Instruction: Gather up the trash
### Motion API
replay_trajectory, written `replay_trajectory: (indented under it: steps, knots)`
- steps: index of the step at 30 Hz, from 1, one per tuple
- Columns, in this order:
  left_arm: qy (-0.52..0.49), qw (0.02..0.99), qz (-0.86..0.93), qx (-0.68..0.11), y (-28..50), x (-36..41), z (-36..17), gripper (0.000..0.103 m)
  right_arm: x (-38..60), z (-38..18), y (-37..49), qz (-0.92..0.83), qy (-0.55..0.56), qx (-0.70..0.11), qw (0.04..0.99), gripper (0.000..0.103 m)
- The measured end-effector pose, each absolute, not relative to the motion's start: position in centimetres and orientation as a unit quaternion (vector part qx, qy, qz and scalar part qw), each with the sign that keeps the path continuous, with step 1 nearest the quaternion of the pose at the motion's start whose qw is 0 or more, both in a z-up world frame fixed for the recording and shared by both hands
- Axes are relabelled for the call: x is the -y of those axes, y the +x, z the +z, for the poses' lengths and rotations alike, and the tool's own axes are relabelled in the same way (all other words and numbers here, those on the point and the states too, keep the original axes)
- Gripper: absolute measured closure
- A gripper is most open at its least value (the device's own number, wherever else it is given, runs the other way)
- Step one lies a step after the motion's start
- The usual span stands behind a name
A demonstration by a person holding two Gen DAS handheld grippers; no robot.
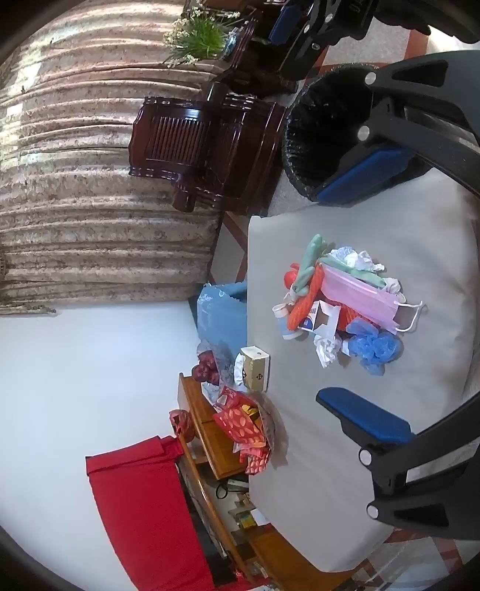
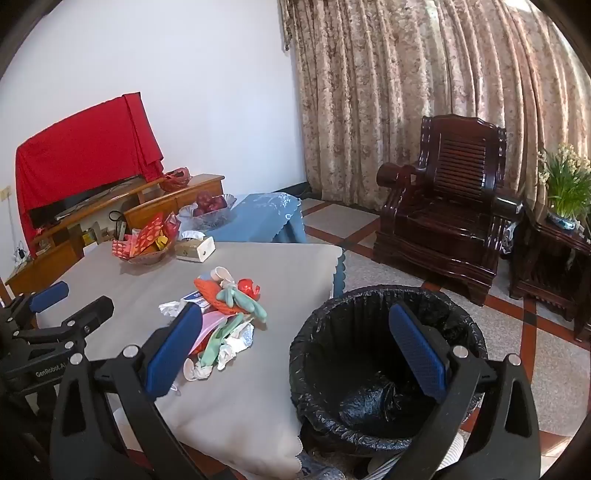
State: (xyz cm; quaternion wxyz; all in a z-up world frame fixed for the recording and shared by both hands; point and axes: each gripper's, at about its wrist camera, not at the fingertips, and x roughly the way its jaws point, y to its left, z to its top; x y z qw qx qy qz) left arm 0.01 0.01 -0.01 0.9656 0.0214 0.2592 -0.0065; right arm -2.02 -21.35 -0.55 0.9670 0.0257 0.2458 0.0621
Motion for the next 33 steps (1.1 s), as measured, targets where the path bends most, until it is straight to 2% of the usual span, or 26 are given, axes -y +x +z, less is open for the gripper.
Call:
replay_trajectory:
  steps: [33]
  knots:
    - [0.023,0.965,-0.001,-0.262,0.2,-0.27,-0.33,0.006,21.16,-0.65,-1.57,0.063,0.023,-0.251,0.966,0.005]
